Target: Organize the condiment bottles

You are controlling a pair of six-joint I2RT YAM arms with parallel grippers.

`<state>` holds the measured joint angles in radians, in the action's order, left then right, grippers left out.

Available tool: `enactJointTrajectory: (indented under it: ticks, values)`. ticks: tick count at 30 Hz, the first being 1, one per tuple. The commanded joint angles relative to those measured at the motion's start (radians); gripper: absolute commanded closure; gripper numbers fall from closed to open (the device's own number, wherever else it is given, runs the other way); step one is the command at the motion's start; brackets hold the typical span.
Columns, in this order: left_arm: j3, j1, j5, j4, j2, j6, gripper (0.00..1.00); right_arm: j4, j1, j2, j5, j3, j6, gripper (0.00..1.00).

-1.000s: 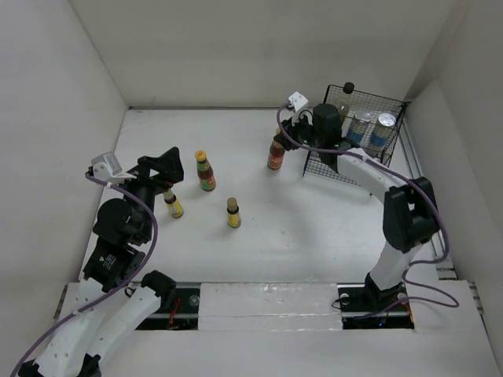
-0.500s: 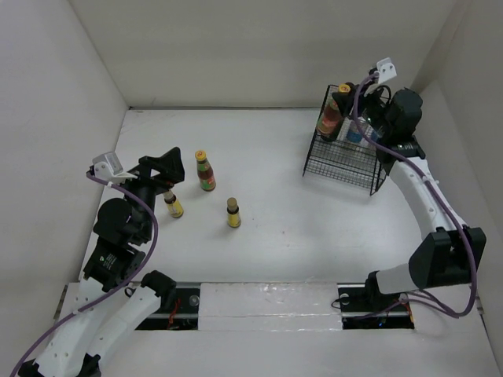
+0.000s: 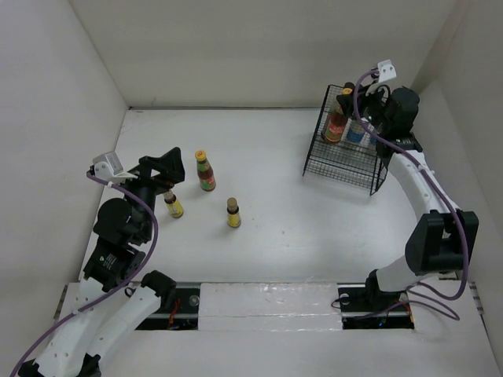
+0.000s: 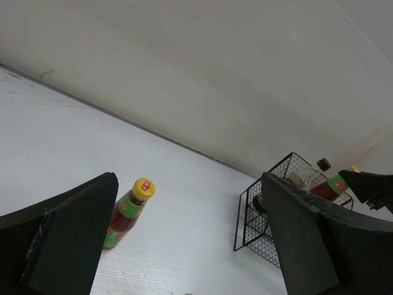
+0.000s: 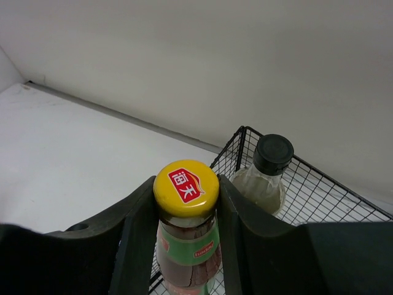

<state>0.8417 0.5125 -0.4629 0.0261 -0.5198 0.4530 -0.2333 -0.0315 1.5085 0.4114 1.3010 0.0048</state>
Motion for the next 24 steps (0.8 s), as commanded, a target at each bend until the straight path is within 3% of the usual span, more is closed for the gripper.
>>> enactJointTrajectory:
  ticks: [1, 12, 24]
  values:
    - [-0.004, -0.005, 0.009, -0.051, -0.014, -0.014, 0.01, -0.113, 0.001, 0.007, -0.016, 0.079, -0.005, 0.81]
    - [-0.004, -0.005, 0.009, -0.051, -0.014, -0.014, 0.01, -0.172, -0.018, 0.053, -0.079, 0.139, -0.005, 0.82]
    - [-0.004, -0.005, 0.009, -0.051, -0.014, -0.014, 0.01, -0.276, -0.059, 0.134, -0.123, 0.002, -0.005, 0.82]
